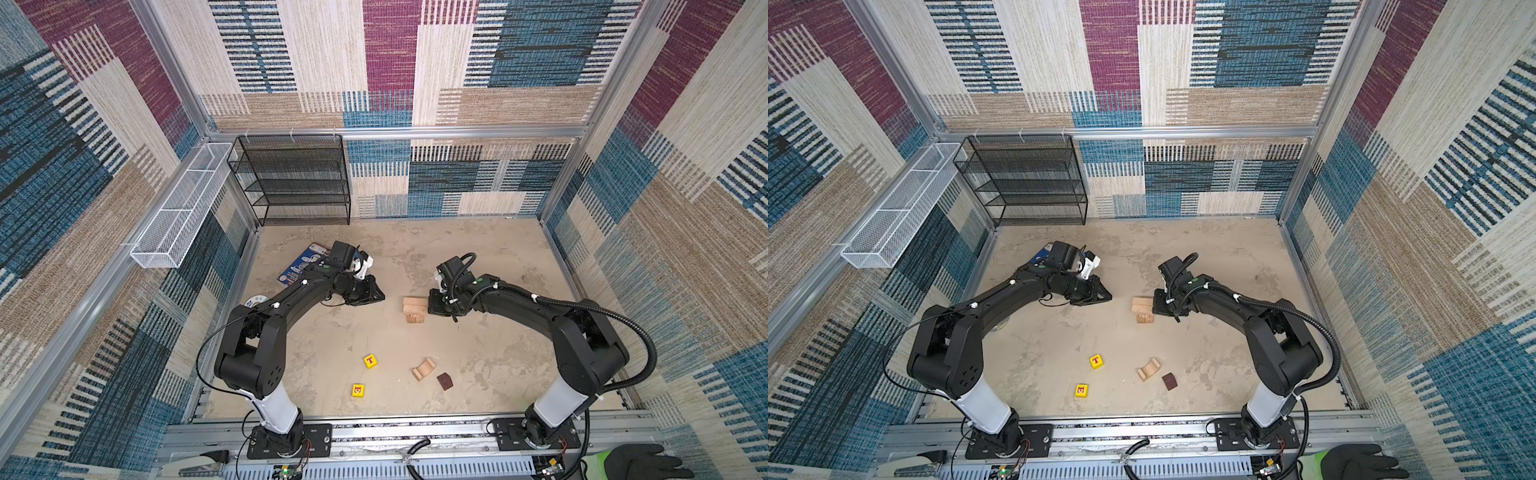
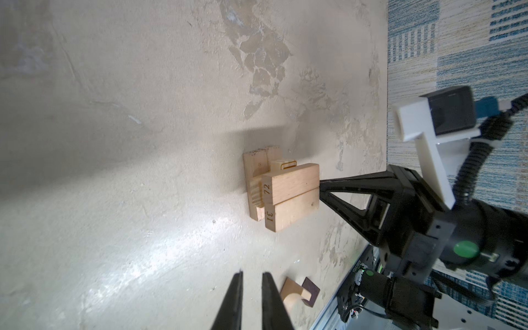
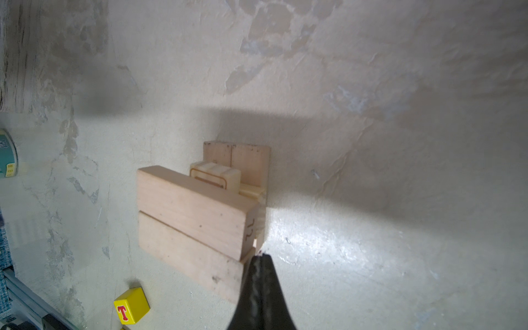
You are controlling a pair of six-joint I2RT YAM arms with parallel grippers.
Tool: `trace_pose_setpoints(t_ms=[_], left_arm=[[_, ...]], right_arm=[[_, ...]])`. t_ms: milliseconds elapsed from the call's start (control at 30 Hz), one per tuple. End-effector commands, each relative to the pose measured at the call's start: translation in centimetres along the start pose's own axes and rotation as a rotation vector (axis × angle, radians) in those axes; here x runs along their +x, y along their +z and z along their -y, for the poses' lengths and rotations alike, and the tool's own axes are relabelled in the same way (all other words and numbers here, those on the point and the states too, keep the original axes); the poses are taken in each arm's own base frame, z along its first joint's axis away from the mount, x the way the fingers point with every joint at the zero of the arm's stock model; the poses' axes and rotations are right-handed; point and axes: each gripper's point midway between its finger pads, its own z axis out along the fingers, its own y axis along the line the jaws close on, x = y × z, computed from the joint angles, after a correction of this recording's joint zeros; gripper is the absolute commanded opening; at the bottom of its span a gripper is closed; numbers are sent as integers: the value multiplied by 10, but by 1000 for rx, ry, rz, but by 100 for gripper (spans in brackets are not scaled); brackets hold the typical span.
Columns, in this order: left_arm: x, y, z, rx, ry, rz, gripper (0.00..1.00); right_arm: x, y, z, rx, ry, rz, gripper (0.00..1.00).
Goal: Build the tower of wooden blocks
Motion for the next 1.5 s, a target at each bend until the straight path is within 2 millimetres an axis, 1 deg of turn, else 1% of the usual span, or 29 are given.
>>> trace_pose_setpoints(t_ms=[0, 433, 833, 933, 1167, 1300, 1333, 1467], left_arm=[[0, -1, 2, 4, 8, -3, 17], [3, 1, -1, 0, 8, -14, 17], [1, -1, 1, 0, 13, -8, 17], [0, -1, 1, -1, 11, -8, 17], [-3, -4, 3, -4, 22, 0, 17], [-7, -13, 8, -19, 59, 17, 17], [-10, -17, 5, -54, 75, 33, 18], [-20, -41, 8, -138, 154, 76, 20]], right_arm=[[-5, 0, -6, -25, -12, 12, 4], [-5, 1, -7, -28, -11, 9, 4], [-4, 1, -7, -29, -9, 4, 4], [-4, 1, -4, -16, -7, 4, 4], [-8, -6, 0, 14, -8, 29, 5], [-8, -10, 5, 40, -12, 41, 5], [-8, -13, 6, 47, -16, 45, 5], [-9, -20, 8, 56, -22, 71, 7]])
